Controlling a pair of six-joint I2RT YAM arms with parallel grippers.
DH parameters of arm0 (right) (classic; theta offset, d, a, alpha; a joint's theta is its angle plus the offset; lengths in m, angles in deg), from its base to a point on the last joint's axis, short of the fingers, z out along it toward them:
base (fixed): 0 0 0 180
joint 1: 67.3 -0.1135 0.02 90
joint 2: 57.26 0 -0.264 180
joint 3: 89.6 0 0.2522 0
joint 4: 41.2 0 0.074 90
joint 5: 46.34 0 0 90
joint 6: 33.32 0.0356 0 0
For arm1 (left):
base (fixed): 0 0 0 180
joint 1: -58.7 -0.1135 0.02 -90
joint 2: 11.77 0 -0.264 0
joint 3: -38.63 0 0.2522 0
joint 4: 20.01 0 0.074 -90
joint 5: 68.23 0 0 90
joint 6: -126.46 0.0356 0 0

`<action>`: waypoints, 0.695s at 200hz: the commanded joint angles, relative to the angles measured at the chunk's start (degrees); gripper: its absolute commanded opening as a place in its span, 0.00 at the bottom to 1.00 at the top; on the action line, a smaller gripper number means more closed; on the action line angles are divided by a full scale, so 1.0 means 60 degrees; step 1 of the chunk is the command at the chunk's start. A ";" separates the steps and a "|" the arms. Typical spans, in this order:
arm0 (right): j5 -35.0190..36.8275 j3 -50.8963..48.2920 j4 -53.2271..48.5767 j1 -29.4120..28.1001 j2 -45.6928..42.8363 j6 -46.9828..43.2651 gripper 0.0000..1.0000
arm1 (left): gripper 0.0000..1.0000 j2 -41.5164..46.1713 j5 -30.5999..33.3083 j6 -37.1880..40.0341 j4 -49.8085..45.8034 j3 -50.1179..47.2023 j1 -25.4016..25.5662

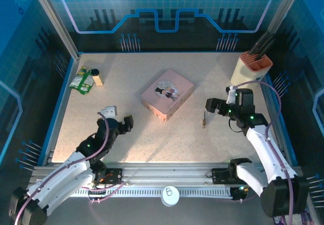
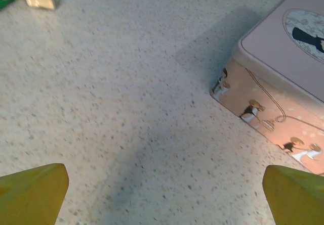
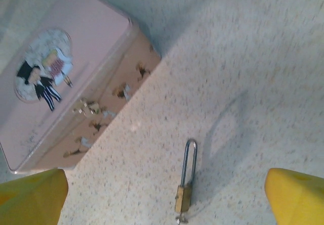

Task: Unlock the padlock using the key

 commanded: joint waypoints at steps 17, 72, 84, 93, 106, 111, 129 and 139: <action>0.0679 -0.0425 0.1508 0.0104 -0.1025 -0.0738 1.00 | 0.99 -0.0338 0.2037 0.2168 0.2141 0.0669 -0.0096; 0.1717 -0.3389 0.6293 0.0099 -0.1892 -0.2570 1.00 | 0.99 -0.2820 0.1047 0.4651 0.7136 -0.0831 -0.1670; 0.1800 -0.3573 0.6725 0.0093 -0.1316 -0.3130 1.00 | 0.99 -0.3560 0.0317 0.4426 0.7651 -0.0900 -0.2289; 0.1754 -0.3719 0.7136 0.0074 -0.0821 -0.3366 1.00 | 0.99 -0.4169 -0.0483 0.4347 0.8396 -0.1054 -0.2810; 0.1777 -0.4035 0.8209 0.0036 -0.0132 -0.3384 1.00 | 0.99 -0.5117 -0.1556 0.4265 0.9419 -0.1150 -0.3460; 0.1743 -0.4184 0.8695 -0.0016 0.0111 -0.3462 1.00 | 0.99 -0.5552 -0.1908 0.4263 0.9809 -0.1164 -0.3667; 0.1777 -0.4440 0.9972 -0.0122 0.1135 -0.3790 1.00 | 0.99 -0.6425 -0.3223 0.4729 1.0586 -0.0968 -0.3993; 0.1518 -0.4371 1.0352 -0.0101 0.1772 -0.3900 1.00 | 0.99 -0.6758 -0.3683 0.4727 1.0788 -0.0845 -0.4116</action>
